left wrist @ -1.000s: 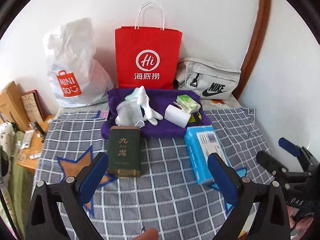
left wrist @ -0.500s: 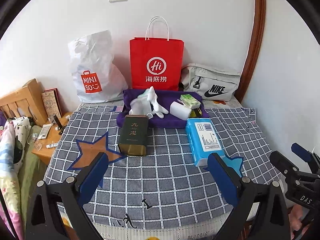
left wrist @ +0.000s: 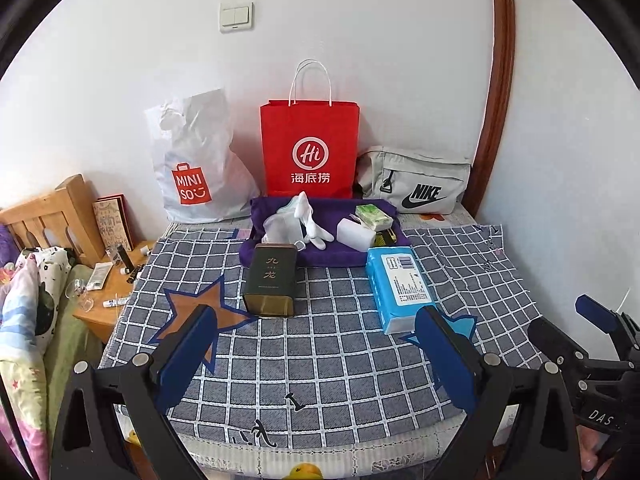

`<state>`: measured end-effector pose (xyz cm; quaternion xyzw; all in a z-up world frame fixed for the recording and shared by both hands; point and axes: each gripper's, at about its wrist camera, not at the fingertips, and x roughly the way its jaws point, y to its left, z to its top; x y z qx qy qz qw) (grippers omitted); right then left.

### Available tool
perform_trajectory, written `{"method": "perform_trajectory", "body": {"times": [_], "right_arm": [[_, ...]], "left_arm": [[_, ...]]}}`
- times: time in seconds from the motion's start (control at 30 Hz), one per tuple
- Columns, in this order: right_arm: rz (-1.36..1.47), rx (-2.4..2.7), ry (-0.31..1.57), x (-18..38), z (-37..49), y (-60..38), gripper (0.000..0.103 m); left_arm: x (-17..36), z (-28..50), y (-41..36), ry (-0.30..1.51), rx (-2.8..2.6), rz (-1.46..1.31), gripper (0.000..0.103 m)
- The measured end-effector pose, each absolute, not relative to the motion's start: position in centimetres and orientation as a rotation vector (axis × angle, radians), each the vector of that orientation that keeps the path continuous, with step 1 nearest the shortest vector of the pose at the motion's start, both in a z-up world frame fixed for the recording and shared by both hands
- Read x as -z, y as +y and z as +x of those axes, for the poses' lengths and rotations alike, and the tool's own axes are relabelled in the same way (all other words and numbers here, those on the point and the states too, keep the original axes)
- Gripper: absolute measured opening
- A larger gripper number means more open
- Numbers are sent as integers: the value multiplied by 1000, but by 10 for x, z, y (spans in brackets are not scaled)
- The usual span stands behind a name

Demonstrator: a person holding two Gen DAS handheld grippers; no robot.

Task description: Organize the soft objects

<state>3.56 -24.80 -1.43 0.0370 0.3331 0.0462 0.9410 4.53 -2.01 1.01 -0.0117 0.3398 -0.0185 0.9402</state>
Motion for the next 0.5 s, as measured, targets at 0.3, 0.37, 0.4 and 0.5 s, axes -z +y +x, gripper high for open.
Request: {"method": "perform_trajectory", "body": {"times": [0.3,0.37,0.4,0.5], "right_arm": [[83,-94,670,12,29,-248,102],[80,-93,668,12,28,-248,103],[81,-94,668,12,28,-248,103],[81,-95,667,11,28,-248,103]], "left_arm": [[-7,41,-20,699,38,-37,100],[-7,41,-20,701,38,-37,100],[-7,41,-20,699,38,-38,100],[-7,41,-19,700,39,-40,100]]}}
